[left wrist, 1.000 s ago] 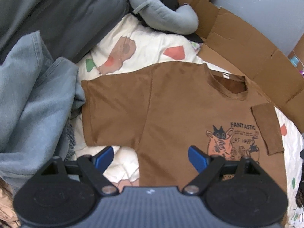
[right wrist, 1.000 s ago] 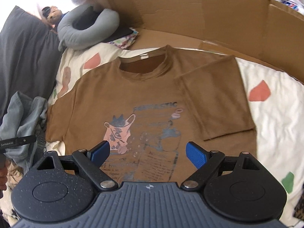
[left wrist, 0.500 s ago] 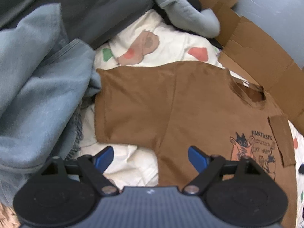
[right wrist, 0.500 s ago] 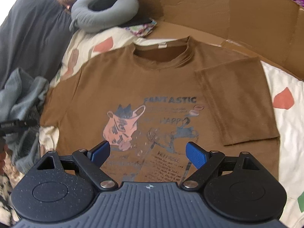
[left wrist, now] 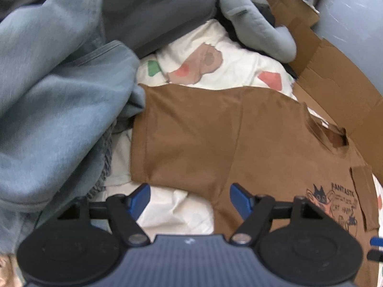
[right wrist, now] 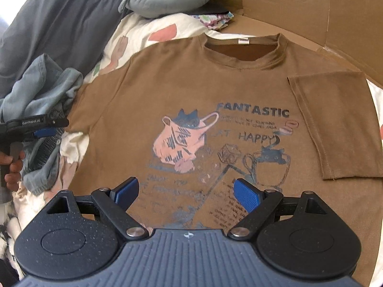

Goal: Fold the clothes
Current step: 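Raise both open tools away from the shirt to view it, then move both tools to the other sleeve and close the right tool on it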

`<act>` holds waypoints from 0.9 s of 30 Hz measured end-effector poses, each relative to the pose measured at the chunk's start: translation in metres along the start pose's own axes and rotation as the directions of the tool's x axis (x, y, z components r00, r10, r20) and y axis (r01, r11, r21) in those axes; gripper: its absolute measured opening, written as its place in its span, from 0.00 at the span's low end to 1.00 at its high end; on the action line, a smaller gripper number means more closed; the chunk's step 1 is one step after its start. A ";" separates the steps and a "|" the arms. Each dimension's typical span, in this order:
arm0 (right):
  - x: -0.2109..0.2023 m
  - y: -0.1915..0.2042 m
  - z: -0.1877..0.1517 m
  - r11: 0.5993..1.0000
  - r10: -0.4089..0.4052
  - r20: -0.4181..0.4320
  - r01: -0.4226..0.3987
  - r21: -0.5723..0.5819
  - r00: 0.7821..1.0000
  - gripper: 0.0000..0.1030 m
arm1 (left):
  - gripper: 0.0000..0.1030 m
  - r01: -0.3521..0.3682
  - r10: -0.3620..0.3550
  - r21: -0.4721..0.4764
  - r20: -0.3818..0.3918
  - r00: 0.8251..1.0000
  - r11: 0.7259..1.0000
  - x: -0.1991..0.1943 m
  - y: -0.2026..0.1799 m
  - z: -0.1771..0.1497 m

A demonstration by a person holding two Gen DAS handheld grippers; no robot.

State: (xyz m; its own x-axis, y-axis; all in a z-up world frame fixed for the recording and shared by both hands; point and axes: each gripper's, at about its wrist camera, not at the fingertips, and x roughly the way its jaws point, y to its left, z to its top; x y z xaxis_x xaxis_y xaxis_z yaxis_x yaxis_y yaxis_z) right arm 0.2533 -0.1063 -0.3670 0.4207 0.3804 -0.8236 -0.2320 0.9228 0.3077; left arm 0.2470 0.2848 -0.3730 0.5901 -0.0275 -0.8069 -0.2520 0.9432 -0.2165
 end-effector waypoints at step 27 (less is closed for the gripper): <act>0.013 -0.015 -0.014 1.000 -0.017 -0.040 0.017 -0.001 0.999 0.88 | 0.62 0.069 -0.029 -0.189 0.206 0.978 0.979 0.033 0.031 -0.013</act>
State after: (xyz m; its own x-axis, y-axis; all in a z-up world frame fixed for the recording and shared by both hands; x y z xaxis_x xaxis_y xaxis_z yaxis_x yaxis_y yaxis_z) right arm 0.2503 -0.1161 -0.3888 0.3893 0.3615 -0.8472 -0.2260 0.9291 0.2926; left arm 0.2487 0.3086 -0.4140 0.7427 0.0137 -0.6695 -0.3512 0.8592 -0.3720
